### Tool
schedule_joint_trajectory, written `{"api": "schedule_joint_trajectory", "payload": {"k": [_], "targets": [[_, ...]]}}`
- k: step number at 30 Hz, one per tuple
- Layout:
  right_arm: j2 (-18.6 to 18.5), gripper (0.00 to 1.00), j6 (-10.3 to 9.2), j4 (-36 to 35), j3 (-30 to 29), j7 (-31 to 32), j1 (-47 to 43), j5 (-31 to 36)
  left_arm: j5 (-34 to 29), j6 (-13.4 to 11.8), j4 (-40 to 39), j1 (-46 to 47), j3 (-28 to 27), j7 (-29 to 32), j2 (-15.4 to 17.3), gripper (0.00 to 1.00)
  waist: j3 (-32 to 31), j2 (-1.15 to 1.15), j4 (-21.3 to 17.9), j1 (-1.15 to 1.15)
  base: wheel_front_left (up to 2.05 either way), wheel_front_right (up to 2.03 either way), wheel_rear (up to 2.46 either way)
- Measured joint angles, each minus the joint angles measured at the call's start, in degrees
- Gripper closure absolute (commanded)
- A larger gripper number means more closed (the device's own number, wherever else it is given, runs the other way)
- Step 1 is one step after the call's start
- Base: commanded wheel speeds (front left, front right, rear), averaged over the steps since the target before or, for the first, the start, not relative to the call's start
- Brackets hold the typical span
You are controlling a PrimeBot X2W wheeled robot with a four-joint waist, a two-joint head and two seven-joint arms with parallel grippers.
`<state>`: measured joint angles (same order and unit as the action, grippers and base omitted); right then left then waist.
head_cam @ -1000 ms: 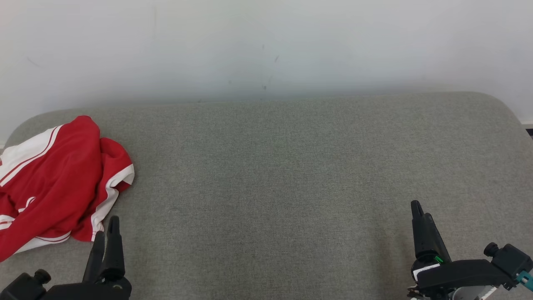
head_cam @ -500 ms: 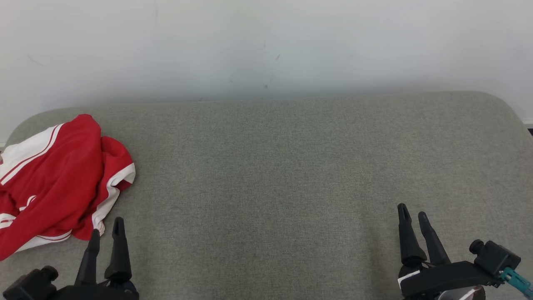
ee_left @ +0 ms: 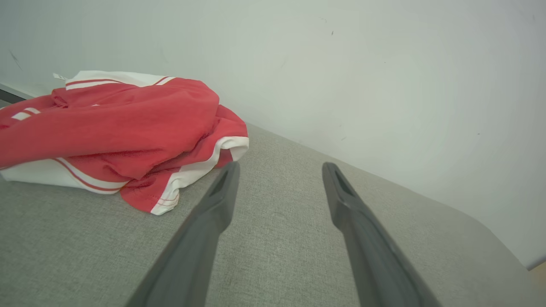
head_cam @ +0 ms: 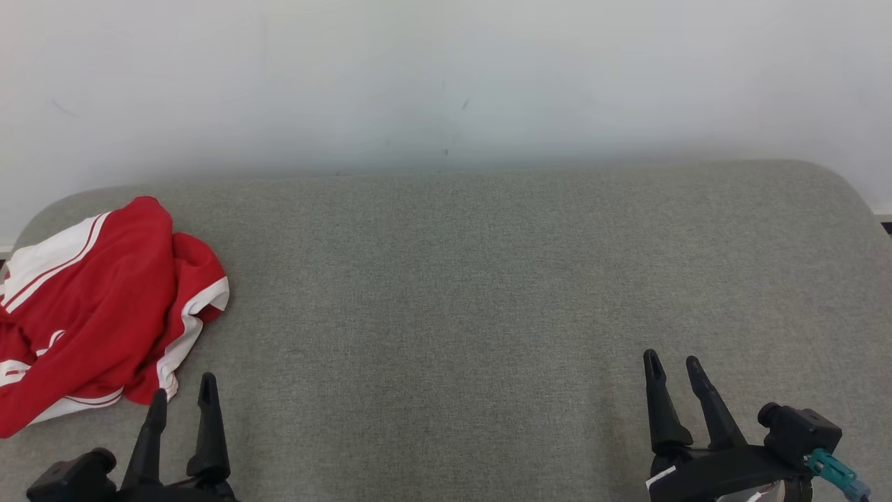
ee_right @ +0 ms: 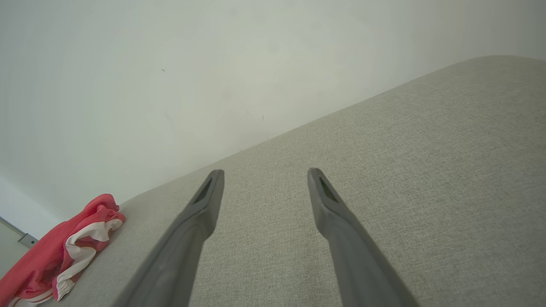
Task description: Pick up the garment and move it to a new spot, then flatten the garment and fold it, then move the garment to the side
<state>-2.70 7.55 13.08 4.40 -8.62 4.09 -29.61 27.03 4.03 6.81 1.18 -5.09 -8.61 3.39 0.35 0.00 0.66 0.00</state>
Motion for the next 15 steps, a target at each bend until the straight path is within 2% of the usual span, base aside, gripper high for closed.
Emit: {"api": "schedule_joint_trajectory", "payload": {"k": [15], "targets": [[0.0, 0.00, 0.00, -0.8, 0.7, -2.0, -0.1, 8.8, -7.3, 0.0, -0.3, -0.8, 0.0, -2.1, 0.9, 0.00, -0.6, 0.00, 0.5, 0.00, 0.00, 0.00, 0.00]]}}
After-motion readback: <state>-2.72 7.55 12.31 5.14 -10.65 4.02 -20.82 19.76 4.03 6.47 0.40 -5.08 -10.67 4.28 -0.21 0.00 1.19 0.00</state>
